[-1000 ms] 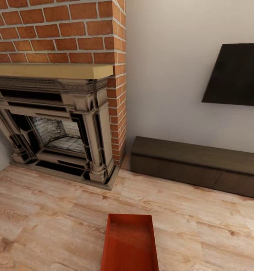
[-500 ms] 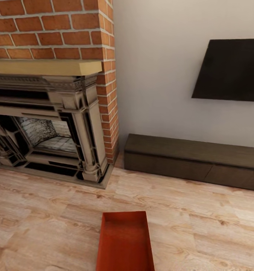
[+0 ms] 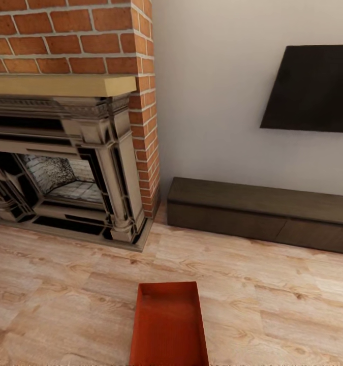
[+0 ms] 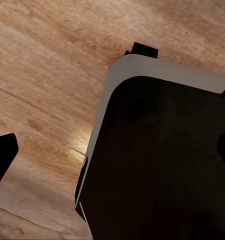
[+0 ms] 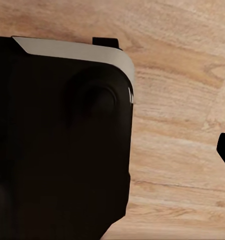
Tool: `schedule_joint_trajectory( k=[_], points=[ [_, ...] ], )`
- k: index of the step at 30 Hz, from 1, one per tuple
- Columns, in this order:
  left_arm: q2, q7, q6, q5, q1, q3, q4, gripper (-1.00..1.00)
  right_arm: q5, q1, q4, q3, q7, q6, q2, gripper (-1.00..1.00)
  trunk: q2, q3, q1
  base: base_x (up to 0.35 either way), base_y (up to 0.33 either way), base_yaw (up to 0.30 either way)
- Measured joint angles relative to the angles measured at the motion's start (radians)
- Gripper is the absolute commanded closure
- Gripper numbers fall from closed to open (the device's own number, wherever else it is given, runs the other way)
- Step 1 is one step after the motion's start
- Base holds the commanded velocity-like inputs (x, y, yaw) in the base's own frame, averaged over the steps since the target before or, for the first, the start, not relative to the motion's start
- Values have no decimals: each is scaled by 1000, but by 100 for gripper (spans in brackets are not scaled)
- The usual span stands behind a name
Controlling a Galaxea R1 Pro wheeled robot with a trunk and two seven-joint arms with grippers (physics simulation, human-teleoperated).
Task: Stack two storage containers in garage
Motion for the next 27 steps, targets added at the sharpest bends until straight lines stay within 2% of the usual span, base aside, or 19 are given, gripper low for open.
schedule_joint_trajectory(
  k=[27],
  points=[
    [0, 0, 0, 0, 0, 0, 0, -100, 0, 0, 0, 0, 6, 2, -2, -100, 0, -44, 0, 0, 0, 0]
  ],
)
